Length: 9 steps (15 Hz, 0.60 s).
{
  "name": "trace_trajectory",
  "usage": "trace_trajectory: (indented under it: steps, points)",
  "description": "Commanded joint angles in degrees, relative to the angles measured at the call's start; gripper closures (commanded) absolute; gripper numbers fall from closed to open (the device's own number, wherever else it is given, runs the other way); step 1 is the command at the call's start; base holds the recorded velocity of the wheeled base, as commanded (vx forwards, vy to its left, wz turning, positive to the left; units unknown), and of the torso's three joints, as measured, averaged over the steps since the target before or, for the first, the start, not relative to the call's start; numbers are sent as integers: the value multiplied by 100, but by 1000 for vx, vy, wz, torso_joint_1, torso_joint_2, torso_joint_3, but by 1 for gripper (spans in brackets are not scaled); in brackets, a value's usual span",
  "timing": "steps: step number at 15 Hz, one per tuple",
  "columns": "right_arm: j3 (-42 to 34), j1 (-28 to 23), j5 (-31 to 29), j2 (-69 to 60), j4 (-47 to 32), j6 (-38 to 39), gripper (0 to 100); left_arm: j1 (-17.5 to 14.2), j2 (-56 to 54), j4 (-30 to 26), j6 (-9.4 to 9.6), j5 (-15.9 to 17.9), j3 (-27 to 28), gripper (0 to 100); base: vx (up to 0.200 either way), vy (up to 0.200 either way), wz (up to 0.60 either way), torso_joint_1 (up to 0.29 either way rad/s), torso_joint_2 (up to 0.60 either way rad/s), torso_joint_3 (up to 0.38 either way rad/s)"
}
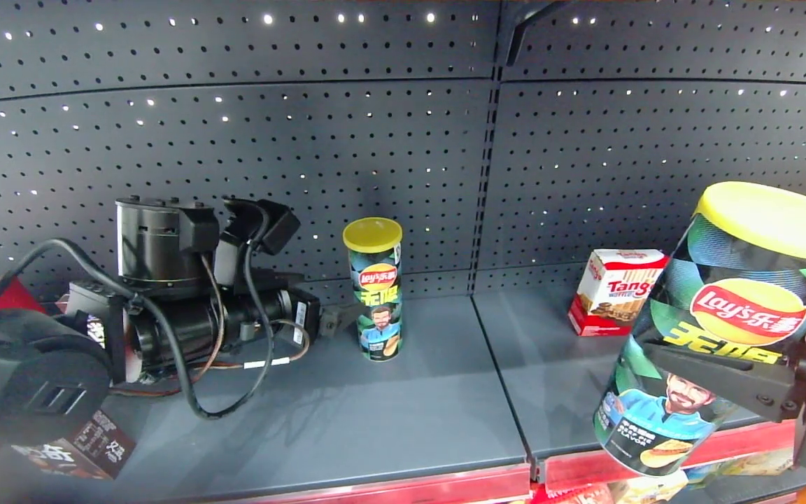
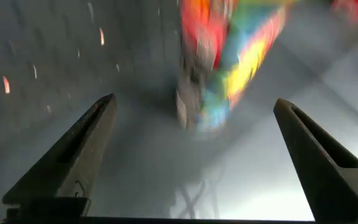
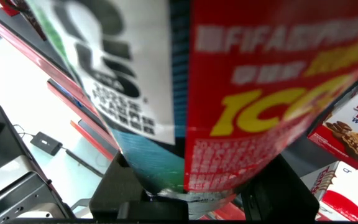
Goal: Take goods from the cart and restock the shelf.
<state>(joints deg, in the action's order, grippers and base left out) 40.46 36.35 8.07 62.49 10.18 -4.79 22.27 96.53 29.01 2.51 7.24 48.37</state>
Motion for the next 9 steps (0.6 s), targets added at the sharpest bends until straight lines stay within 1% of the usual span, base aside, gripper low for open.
trace_trajectory:
  steps: [1, 2, 4, 5, 7, 8, 9]
  points:
    - [-3, 3, 2, 0, 2, -4, 100, -56, 429, 386, 4, 199, -21, 0, 0, 0, 0, 0, 0, 0]
    - [-3, 12, 2, 0, 2, -4, 100, -206, 499, 588, 48, 761, -118, 0, 0, 0, 0, 0, 0, 0]
    - [6, 12, 2, -17, 2, -4, 100, -320, 639, 605, 197, 867, -135, 0, 0, 0, 0, 0, 0, 0]
    - [6, 3, 2, -17, 2, -4, 100, -338, 648, 605, 197, 875, -135, 0, 0, 0, 0, 0, 0, 0]
    - [-3, 12, 2, -17, 2, -4, 100, -505, 763, 641, 232, 1201, -109, 0, 0, 0, 0, 0, 0, 0]
    - [-3, 12, 2, -9, 2, -4, 100, -540, 789, 737, 232, 1297, -135, 0, 0, 0, 0, 0, 0, 0]
    - [-3, 12, 2, -9, 2, -4, 100, -645, 850, 983, 206, 1482, -197, 0, 0, 0, 0, 0, 0, 0]
